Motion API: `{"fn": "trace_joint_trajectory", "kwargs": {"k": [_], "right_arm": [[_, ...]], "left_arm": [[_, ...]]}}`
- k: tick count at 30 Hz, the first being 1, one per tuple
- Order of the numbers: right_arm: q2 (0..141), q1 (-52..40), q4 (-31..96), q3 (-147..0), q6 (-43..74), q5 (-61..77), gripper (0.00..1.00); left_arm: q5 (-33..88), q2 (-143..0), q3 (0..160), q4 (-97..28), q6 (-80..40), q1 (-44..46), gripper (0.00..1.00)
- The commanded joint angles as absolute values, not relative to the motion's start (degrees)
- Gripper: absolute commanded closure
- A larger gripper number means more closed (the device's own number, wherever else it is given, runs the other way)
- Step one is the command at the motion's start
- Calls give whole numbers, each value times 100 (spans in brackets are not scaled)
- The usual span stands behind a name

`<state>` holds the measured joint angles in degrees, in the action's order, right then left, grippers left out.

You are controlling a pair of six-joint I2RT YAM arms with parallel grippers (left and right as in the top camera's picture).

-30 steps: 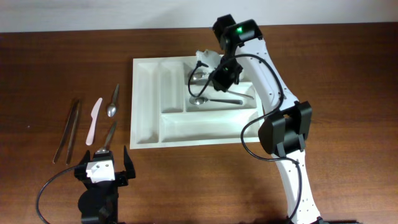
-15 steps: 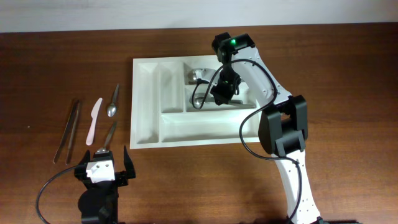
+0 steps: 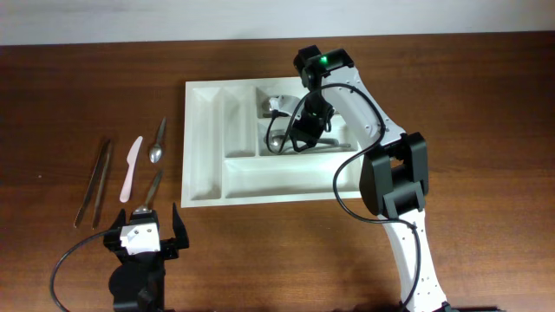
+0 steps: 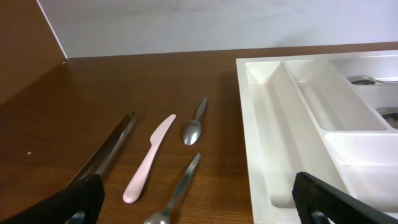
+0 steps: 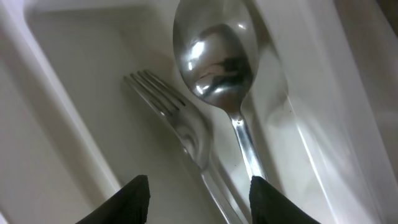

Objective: Pack container

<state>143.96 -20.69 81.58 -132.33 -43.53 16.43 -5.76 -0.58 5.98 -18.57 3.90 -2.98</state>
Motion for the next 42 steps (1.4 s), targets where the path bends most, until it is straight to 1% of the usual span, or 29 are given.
{"fn": "trace_joint_trajectory", "kwargs": {"k": [1,2,3,5,7,8,11,12,15,18,24,30,42], "right_arm": [[14230,-2104,8158,-13574,-3997,1754,46],[14186,-2088,8160,-13782,-3723,1754,45],[14143,-2060,8160,-14022,-3433,1750,40],[14062,-1986,8165,-14462,-2812,1704,25],[13979,-1859,8211,-14984,-2097,1568,18],[13928,-1717,8294,-15412,-1621,1378,17],[13843,-1295,8547,-16287,-845,991,14],[13819,-1144,8646,-16512,-687,897,1],[13747,-598,8971,-17106,-392,635,1],[13727,-12,9223,-17487,-392,637,1],[13729,873,9496,-17517,-395,639,1],[13729,1197,9723,-17502,-399,681,1],[13729,1240,9719,-17502,-399,681,1]], "left_arm": [[-534,-30,572,-1844,484,-320,1],[-532,-30,572,-1844,484,-320,1],[-532,-30,572,-1844,484,-320,1],[-532,-30,572,-1844,484,-320,1],[-532,-30,572,-1844,484,-320,1],[-532,-30,572,-1844,484,-320,1],[-534,-30,572,-1844,484,-320,1],[-532,-30,572,-1844,484,-320,1],[-534,-30,572,-1844,484,-320,1],[-532,-30,572,-1844,484,-320,1],[-532,-30,572,-1844,484,-320,1],[-534,-30,572,-1844,484,-320,1],[-655,-30,572,-1680,475,-316,1]]}}
